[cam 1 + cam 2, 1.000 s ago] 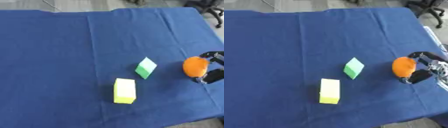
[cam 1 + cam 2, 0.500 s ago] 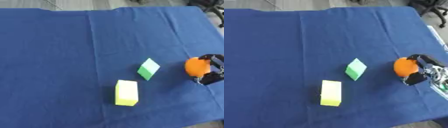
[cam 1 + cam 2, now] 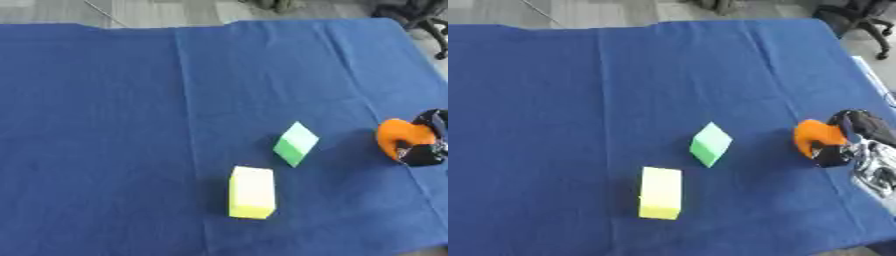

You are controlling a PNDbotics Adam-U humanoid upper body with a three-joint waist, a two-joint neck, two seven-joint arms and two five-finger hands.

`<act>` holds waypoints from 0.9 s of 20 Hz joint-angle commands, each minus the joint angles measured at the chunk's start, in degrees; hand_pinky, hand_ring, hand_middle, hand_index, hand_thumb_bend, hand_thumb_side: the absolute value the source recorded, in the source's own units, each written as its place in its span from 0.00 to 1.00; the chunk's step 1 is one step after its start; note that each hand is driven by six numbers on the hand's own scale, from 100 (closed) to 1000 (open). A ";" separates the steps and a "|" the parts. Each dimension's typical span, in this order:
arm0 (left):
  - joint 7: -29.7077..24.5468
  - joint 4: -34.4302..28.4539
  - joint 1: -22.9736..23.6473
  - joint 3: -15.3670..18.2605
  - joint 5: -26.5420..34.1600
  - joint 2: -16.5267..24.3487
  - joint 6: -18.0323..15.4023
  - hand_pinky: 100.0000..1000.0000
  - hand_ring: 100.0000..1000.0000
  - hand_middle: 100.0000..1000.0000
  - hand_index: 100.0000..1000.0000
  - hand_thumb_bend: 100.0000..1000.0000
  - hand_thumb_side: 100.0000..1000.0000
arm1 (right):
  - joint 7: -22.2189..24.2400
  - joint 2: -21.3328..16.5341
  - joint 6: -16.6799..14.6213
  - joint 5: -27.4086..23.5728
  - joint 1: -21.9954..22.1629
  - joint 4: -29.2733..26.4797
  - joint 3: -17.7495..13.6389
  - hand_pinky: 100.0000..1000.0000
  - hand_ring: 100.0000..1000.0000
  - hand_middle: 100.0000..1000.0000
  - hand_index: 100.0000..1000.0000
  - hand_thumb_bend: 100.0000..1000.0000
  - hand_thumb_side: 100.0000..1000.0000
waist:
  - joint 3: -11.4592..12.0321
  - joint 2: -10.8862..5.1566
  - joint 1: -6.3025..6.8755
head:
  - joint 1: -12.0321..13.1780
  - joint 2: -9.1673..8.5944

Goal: Pick up the objects with one hand, pass them to the other hand, and then place them into the box on the other side of the table.

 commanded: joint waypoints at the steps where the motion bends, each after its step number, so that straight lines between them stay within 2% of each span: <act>1: -0.34 -1.03 -0.60 0.19 0.19 0.72 0.01 0.98 1.00 0.67 0.89 0.00 0.75 | -2.95 -0.98 0.27 3.06 -0.24 -0.53 0.17 0.96 0.53 0.49 0.51 0.04 0.00 | 0.02 -1.26 0.01 | -0.18 -0.40; 2: -0.43 -1.03 -0.60 0.14 0.23 0.76 0.00 0.98 1.00 0.67 0.89 0.00 0.75 | -3.84 -0.70 -0.20 3.73 -0.15 -0.53 0.38 0.93 0.52 0.48 0.51 0.03 0.00 | -0.03 -1.39 0.03 | -0.15 -0.25; 3: -0.53 -1.03 -0.57 0.11 0.28 0.85 -0.04 0.98 1.00 0.67 0.89 0.00 0.74 | -4.78 -0.48 -0.93 4.17 -0.07 -0.53 0.44 0.80 0.49 0.48 0.51 0.00 0.00 | -0.12 -1.60 0.06 | -0.09 -0.08; 4: -0.60 -1.03 -0.55 0.11 0.34 0.93 -0.10 0.98 1.00 0.67 0.89 0.00 0.74 | -5.71 -0.30 -1.77 4.25 0.02 -0.53 0.45 0.80 0.49 0.48 0.51 0.00 0.00 | -0.19 -1.74 0.08 | -0.03 0.03; 5: -0.65 -1.03 -0.53 0.12 0.42 1.06 -0.19 0.98 1.00 0.67 0.88 0.00 0.74 | -6.70 -0.33 -2.70 4.12 -0.18 -0.53 0.40 0.61 0.46 0.48 0.51 0.00 0.00 | -0.28 -2.00 0.12 | 0.08 0.30; 7: -0.70 -1.03 -0.49 0.15 0.64 1.39 -0.38 0.98 1.00 0.67 0.88 0.00 0.74 | -8.62 -0.86 -4.58 3.77 -1.20 -0.53 0.35 0.48 0.43 0.48 0.50 0.00 0.00 | -0.49 -2.58 0.21 | 0.44 0.93; 10: -0.78 -1.03 -0.48 0.21 1.05 2.07 -0.80 0.97 1.00 0.67 0.88 0.00 0.73 | -11.40 -1.95 -7.36 2.83 -3.42 -0.53 0.62 0.33 0.40 0.48 0.50 0.00 0.00 | -0.80 -3.60 0.36 | 1.01 1.83; 15: -0.47 -1.03 -1.13 0.60 2.25 3.89 -1.88 0.97 1.00 0.67 0.88 0.00 0.70 | -16.06 -3.47 -12.02 1.61 -7.50 -0.53 2.95 0.28 0.38 0.47 0.49 0.00 0.00 | -1.27 -5.26 0.82 | 2.25 3.01; 18: 0.26 -1.03 -2.23 1.31 3.20 5.72 -2.73 0.96 1.00 0.68 0.88 0.00 0.69 | -18.66 -3.29 -14.61 3.16 -10.54 -0.53 5.92 0.25 0.36 0.47 0.49 0.00 0.00 | -1.34 -6.29 1.33 | 2.63 3.92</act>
